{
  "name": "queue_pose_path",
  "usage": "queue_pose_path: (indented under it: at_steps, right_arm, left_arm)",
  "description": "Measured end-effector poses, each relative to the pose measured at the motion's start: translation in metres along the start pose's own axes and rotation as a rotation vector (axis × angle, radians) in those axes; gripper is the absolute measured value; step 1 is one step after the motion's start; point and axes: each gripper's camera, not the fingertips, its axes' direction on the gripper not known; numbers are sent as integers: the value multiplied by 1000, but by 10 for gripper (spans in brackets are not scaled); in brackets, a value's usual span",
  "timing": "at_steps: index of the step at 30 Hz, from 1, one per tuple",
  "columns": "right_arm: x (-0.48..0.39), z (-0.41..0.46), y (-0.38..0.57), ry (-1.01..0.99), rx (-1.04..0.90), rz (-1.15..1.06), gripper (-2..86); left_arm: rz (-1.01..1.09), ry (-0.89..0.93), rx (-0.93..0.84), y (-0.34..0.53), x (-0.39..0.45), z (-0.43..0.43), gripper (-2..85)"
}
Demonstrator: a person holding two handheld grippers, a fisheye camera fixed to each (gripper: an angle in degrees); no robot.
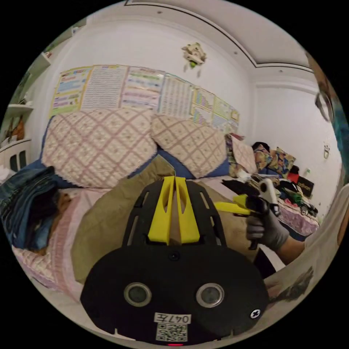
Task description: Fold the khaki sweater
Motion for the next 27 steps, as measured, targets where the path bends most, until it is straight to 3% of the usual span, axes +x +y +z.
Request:
queue_pose_path:
  at_steps: [2,6,8,10,13,17,21,24,27]
  right_arm:
    - [29,-2,-2,-115,6,113,227]
    - [70,-11,0,-79,3,249,190]
    - [95,-19,3,-93,20,310,98]
    - [104,-26,0,-75,25,290,54]
    - [101,-40,-16,115,-55,163,35]
    - [96,-87,-31,387,-102,11,24]
    - [118,-108,-29,466,-185,46,21]
    - [139,-114,-17,488,-251,94,19]
    - [151,-126,-7,556,-277,130,16]
  left_arm:
    - [10,29,-32,16,49,34,-9]
    - [13,59,-130,54,116,92,-9]
    - [54,74,-183,65,133,112,-9]
    - [72,116,-227,74,139,127,-9]
    - [87,189,-224,86,136,117,-7]
    - [137,-4,-256,122,92,70,-7]
    - [-35,-268,-362,175,-19,41,-9]
    - [-216,-271,-390,211,-87,29,-10]
    - [-263,-332,-397,232,-116,25,-10]
